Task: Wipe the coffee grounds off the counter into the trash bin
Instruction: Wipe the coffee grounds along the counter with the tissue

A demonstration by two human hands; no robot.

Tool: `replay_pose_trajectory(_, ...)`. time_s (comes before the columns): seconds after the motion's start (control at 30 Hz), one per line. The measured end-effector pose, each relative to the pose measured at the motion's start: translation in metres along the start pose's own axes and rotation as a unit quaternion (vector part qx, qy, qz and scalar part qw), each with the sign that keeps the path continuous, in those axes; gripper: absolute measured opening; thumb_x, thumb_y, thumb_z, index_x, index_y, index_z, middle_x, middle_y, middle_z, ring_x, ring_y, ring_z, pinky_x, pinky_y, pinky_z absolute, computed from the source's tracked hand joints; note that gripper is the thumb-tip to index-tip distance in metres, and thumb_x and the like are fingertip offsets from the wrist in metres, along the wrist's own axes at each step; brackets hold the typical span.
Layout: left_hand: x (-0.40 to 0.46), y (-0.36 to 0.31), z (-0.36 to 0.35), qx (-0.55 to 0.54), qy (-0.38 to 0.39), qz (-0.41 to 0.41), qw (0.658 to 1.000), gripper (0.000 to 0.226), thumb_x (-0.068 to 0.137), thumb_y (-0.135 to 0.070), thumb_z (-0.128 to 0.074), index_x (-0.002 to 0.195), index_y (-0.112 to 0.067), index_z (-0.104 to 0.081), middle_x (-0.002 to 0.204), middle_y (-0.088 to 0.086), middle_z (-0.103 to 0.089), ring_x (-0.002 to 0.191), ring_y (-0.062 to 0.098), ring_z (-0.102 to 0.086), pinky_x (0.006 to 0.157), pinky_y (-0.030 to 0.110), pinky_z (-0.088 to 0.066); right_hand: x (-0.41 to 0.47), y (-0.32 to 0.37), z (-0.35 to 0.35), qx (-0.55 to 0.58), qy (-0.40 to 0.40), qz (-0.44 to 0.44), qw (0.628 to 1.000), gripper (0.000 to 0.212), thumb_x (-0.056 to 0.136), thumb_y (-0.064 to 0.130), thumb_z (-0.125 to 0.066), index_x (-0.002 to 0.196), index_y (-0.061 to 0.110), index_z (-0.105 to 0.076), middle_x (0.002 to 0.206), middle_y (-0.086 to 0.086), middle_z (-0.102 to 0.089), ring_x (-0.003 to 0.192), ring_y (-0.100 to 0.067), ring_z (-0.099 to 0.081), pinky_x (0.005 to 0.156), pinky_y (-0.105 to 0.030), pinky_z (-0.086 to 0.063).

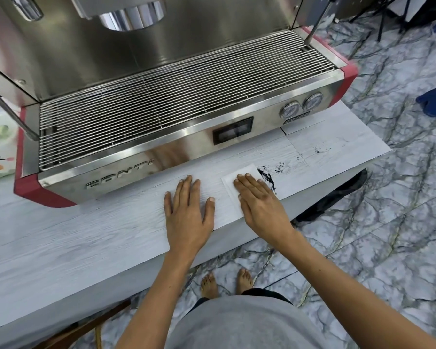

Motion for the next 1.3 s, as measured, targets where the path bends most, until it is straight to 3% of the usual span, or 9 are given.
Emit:
replay_pose_trajectory(0.37,0.001,0.0,-0.001,0.003,-0.003,0.003,1.0,0.06,0.1,-0.05,-0.032,0.15,-0.017,-0.038,0.163,-0.001,-0.027,0.151,0.015,-0.018,0.124,0.045,-0.005,-0.009,-0.016,0.005,-0.002,-0.002,-0.006,1.0,0.042,0.1,0.019,-0.039,0.138,0.006,-0.05,0.145,-0.009,-0.048,0.14,-0.02,-0.036,0.117,-0.038,-0.026)
replay_pose_trajectory(0.87,0.003,-0.004,-0.002,0.01,-0.016,0.02,1.0,0.058,0.099,-0.05,-0.034,0.148,-0.018,-0.041,0.16,-0.001,-0.032,0.15,0.016,-0.023,0.124,0.046,-0.008,0.008,-0.068,0.023,0.048,0.004,-0.016,0.999,0.041,0.1,0.018,-0.035,0.135,0.008,-0.054,0.142,-0.008,-0.051,0.138,-0.021,-0.04,0.113,-0.045,-0.034)
replay_pose_trajectory(1.07,0.012,-0.025,-0.01,0.009,-0.015,0.043,0.999,0.065,0.098,-0.054,-0.029,0.15,-0.017,-0.037,0.162,0.0,-0.027,0.151,0.016,-0.017,0.124,0.048,-0.006,0.01,-0.064,0.035,0.111,-0.047,-0.049,0.992,0.034,0.096,0.003,-0.046,0.127,0.004,-0.059,0.132,-0.012,-0.059,0.129,-0.024,-0.051,0.108,-0.043,-0.041)
replay_pose_trajectory(1.17,0.014,-0.029,-0.012,0.007,-0.022,0.052,0.998,0.063,0.098,-0.053,-0.03,0.15,-0.017,-0.037,0.162,-0.001,-0.028,0.151,0.016,-0.018,0.124,0.048,-0.007,0.009,-0.048,0.04,0.124,-0.055,-0.017,0.991,0.034,0.094,0.001,-0.047,0.126,0.004,-0.06,0.132,-0.012,-0.06,0.128,-0.024,-0.051,0.11,-0.038,-0.038)
replay_pose_trajectory(1.3,0.014,-0.028,-0.011,-0.004,-0.031,0.055,0.998,0.062,0.098,-0.051,-0.031,0.149,-0.017,-0.04,0.161,-0.001,-0.031,0.15,0.015,-0.022,0.124,0.045,-0.007,0.009,-0.031,0.02,0.087,0.001,0.037,0.995,0.037,0.094,0.005,-0.048,0.131,0.005,-0.057,0.136,-0.012,-0.057,0.132,-0.024,-0.047,0.112,-0.042,-0.036)
Point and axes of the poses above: each hand's wrist, its own x-axis towards the middle knuckle, its own z-axis out of the back of the hand, y = z × x, the point moved 3 cm from there along x, towards the middle knuckle
